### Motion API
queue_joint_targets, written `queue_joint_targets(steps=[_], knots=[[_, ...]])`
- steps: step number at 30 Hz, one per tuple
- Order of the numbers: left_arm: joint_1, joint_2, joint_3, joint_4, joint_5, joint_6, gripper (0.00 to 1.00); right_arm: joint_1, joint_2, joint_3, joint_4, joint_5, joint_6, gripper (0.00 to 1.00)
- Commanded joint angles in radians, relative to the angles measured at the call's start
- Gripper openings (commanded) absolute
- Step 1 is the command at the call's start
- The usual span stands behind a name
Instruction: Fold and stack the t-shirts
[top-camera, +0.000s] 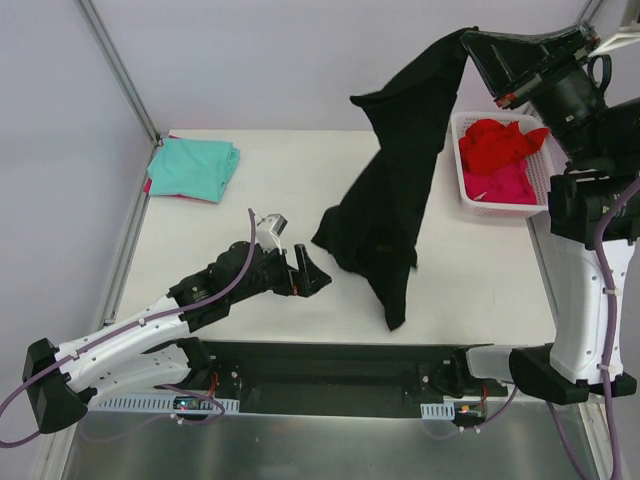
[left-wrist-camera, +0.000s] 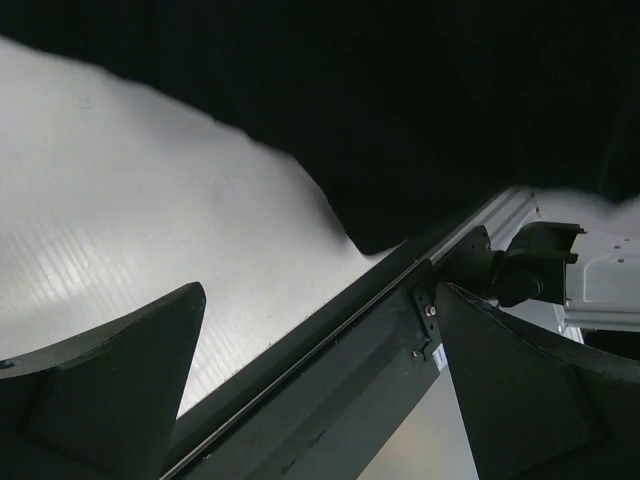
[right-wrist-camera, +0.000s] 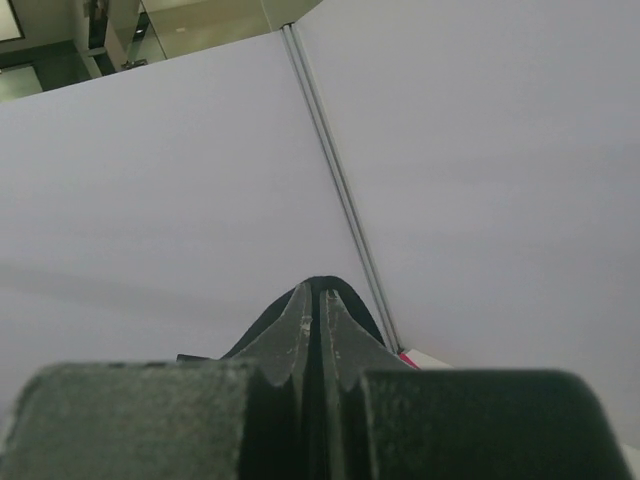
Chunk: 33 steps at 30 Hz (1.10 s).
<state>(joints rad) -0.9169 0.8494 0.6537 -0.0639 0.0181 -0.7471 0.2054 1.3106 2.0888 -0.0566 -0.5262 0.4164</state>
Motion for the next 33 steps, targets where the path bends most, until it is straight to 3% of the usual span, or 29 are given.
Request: queue_joint_targets(steps=[1,4,9,12,15,25,30,33], knots=[[-0.007,-0.004,-0.008,0.044,-0.003,-0.001,0.99,-0.111,-0.077,-0.021,0.144,-0.054,0.107,0.00],[-0.007,0.000,-0.009,0.050,-0.003,-0.003,0.99,-0.203,-0.059,-0.046,0.167,-0.032,0.162,0.00],[-0.008,-0.003,-0.012,0.055,-0.012,-0.001,0.99,-0.262,0.158,0.013,0.334,-0.110,0.405,0.00],[-0.007,-0.007,-0.006,0.053,-0.014,0.003,0.99,-0.255,0.302,0.135,0.418,-0.121,0.528,0.00],[-0.007,-0.015,-0.008,0.055,-0.014,0.006,0.99,-0.218,0.390,0.292,0.387,-0.144,0.542,0.01],[-0.008,0.007,0.004,0.053,-0.030,0.008,0.99,-0.049,0.467,0.376,0.506,-0.190,0.683,0.00],[-0.007,0.001,-0.005,0.053,-0.030,0.002,0.99,0.009,0.408,0.360,0.612,-0.270,0.784,0.00],[-0.008,0.010,-0.005,0.055,-0.032,0.002,0.99,0.011,0.295,0.243,0.662,-0.340,0.794,0.00]])
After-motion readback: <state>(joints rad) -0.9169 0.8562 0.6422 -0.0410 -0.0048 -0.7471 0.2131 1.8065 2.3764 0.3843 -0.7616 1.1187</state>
